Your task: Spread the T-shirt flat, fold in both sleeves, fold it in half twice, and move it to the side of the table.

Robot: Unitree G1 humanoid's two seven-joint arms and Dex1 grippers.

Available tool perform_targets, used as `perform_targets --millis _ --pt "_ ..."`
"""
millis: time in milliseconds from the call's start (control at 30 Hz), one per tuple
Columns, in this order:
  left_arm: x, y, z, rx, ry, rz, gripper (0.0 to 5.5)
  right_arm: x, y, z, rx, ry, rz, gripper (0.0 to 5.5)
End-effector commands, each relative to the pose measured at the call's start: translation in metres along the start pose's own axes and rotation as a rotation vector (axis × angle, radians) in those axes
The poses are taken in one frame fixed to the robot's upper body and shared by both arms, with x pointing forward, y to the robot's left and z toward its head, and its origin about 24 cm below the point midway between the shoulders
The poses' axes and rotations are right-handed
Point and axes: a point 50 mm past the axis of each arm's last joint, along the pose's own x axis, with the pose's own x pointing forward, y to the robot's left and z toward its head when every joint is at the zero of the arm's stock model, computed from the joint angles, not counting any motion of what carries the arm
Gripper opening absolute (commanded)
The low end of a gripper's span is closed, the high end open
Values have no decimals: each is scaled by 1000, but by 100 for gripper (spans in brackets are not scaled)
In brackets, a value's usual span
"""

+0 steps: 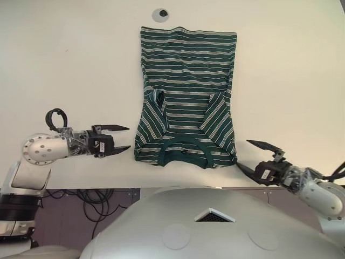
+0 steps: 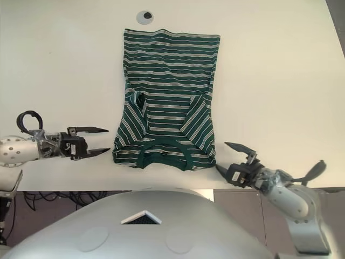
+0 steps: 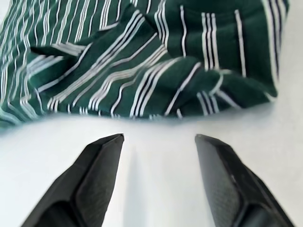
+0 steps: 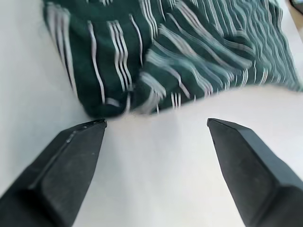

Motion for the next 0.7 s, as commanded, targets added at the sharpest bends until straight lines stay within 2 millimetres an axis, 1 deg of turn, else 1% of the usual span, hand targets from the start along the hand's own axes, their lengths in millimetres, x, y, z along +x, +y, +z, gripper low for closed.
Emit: perform_targets --millis 33,167,233,267,300,333,500,533,600,633,667,700 --pt "18 -12 -4 38 31 -63 275 22 13 -4 -65 4 63 393" --pt "25 -12 0 92 19 -90 275 35 14 -2 -167 -12 78 393" --pt "28 -13 1 124 25 -113 246 39 17 -3 -191 -3 100 360" --pt "29 -14 2 132 27 -122 222 40 18 -6 -192 12 106 336" --pt "29 -15 2 134 29 -129 216 40 18 -9 -191 29 108 329" --pt "29 -15 2 138 32 -137 192 40 19 -13 -183 51 108 303" --pt "31 -17 0 156 73 -210 130 36 25 -23 -131 117 121 226" --pt "31 -17 -1 160 87 -223 109 35 26 -23 -115 123 128 201" --pt "32 -17 -3 159 107 -246 82 33 26 -22 -84 125 137 170" --pt "32 -17 -4 154 115 -256 62 32 25 -21 -68 121 138 146" --pt "32 -17 -5 141 126 -266 52 30 24 -19 -44 112 136 135" --pt "31 -17 -6 130 132 -276 30 29 23 -16 -16 99 137 109"
